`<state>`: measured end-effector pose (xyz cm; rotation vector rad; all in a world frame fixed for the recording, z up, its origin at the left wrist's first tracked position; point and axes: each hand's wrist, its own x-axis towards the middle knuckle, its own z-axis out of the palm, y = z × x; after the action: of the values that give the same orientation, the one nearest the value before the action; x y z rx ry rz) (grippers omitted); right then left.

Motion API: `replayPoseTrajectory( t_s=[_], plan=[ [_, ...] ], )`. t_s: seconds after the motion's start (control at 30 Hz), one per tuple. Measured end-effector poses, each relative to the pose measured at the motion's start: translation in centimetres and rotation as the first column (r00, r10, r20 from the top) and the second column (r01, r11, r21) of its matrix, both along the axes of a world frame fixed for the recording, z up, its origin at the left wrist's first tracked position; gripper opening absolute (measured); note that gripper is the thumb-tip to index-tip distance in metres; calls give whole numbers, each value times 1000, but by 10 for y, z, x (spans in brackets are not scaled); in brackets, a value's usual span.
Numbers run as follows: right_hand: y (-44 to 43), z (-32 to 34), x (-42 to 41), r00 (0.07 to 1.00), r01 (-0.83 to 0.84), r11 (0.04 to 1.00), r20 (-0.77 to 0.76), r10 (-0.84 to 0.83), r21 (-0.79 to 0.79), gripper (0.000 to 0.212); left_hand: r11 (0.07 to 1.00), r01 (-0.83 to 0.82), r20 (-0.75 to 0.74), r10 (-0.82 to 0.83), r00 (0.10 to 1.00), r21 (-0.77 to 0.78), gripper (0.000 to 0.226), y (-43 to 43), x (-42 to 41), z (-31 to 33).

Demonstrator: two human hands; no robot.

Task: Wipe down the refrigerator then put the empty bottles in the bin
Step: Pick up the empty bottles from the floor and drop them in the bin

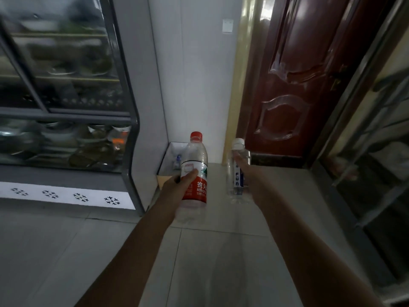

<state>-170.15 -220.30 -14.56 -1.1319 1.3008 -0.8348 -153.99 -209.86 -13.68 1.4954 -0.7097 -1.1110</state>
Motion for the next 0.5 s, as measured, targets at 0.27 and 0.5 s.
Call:
replayPoseTrajectory(
  t_s=[0.27,0.5],
  plan=[
    [-122,-12,27,998,-50,999,-27,50,17,59,999,-26,24,26,999,19,30,-122,23,-10],
    [-261,-14,91,997,-58,995,-54,63,78,65,999,-49,70,48,996,17,40,-250,77,-8]
  ],
)
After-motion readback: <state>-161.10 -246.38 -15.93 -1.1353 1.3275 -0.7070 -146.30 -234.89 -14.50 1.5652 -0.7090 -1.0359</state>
